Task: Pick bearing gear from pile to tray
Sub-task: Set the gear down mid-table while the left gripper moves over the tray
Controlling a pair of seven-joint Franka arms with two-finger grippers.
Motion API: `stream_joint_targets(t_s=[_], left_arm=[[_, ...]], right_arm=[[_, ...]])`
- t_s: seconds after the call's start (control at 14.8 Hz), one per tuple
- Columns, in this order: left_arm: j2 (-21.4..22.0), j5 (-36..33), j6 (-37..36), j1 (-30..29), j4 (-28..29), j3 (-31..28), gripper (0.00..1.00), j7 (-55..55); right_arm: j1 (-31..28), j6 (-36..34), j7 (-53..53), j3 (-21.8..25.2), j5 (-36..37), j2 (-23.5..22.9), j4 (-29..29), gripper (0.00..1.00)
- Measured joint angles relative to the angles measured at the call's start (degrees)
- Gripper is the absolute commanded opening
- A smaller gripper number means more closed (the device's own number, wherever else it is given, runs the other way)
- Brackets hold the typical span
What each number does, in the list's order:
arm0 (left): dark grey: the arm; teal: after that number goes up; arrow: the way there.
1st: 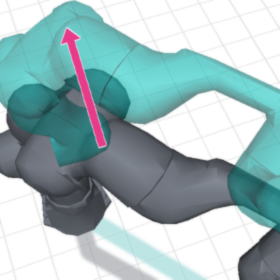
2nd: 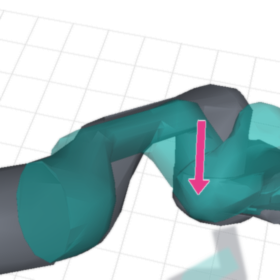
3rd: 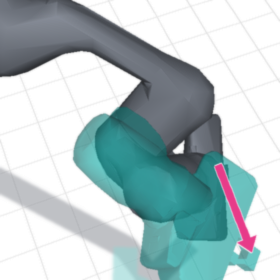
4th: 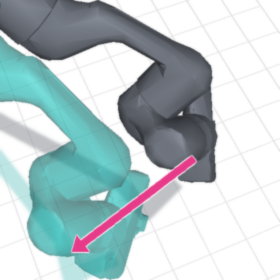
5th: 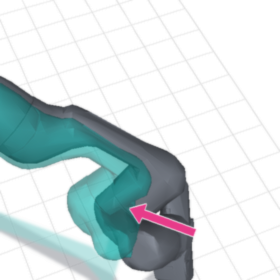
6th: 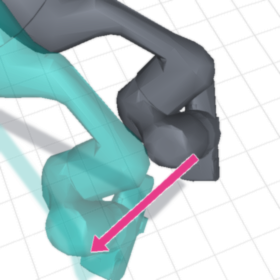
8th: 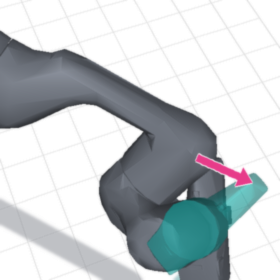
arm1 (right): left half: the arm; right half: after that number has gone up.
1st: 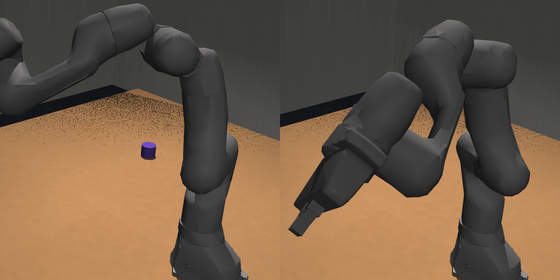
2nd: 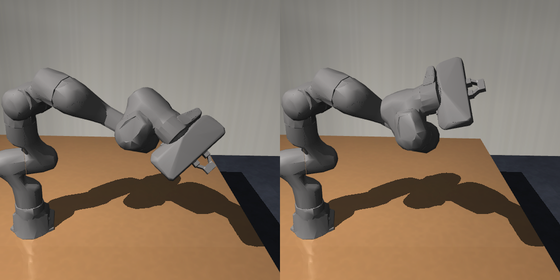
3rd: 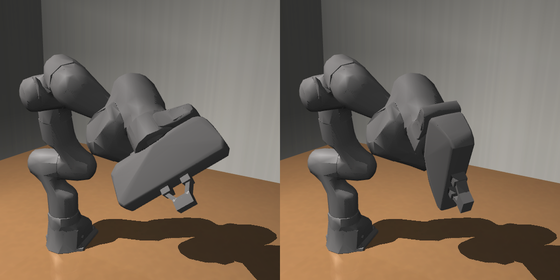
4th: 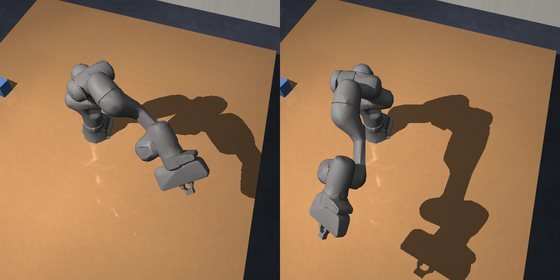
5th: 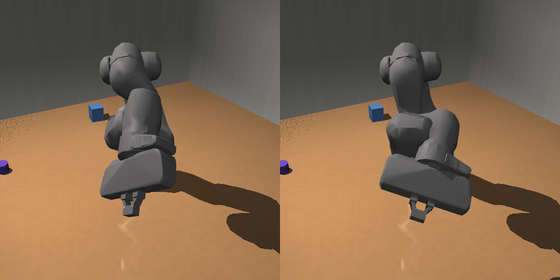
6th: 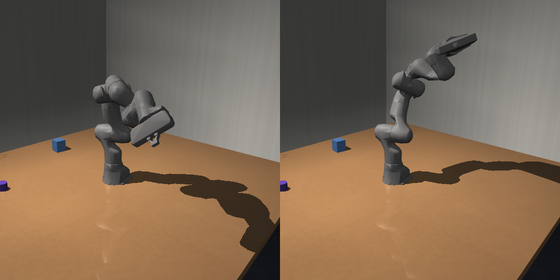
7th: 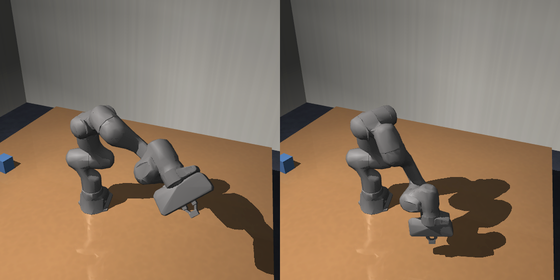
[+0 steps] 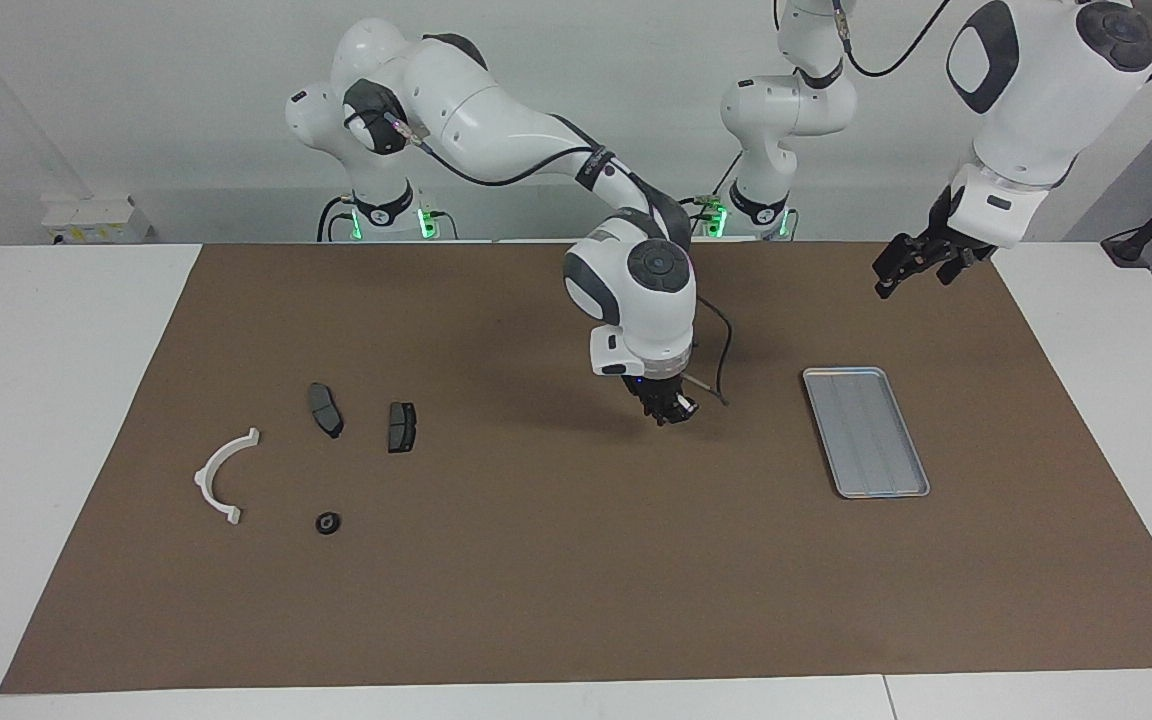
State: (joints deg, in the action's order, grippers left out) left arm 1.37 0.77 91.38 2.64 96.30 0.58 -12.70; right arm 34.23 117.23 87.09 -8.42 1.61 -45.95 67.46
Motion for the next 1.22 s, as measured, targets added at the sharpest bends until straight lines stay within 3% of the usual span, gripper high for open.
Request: stream_joint_targets(t_s=[0.47, 0.54, 0.61, 0.68, 0.95, 1.22], left_arm=[[0.0, 0.0, 0.0, 0.0, 0.0, 0.0, 1.00, 0.0], [0.0, 0.0, 0.0, 0.0, 0.0, 0.0, 1.00, 0.0], [0.0, 0.0, 0.0, 0.0, 0.0, 0.0, 1.00, 0.0], [0.0, 0.0, 0.0, 0.0, 0.0, 0.0, 1.00, 0.0], [0.0, 0.0, 0.0, 0.0, 0.0, 0.0, 1.00, 0.0], [0.0, 0.0, 0.0, 0.0, 0.0, 0.0, 1.00, 0.0]], right_arm=[[0.4, 4.4, 0.9, 0.1, 1.1, -1.3, 2.1, 0.00], [0.4, 4.4, 1.0, 0.1, 1.1, -1.3, 2.2, 0.31], [0.4, 4.4, 1.0, 0.1, 1.1, -1.3, 2.3, 0.91], [0.4, 4.4, 1.1, 0.1, 1.1, -1.3, 2.3, 1.00], [-0.1, 0.6, 1.1, 0.7, 1.1, -1.2, 1.6, 1.00], [-4.8, -9.0, -3.9, 0.9, 1.1, 0.9, -3.1, 1.00]])
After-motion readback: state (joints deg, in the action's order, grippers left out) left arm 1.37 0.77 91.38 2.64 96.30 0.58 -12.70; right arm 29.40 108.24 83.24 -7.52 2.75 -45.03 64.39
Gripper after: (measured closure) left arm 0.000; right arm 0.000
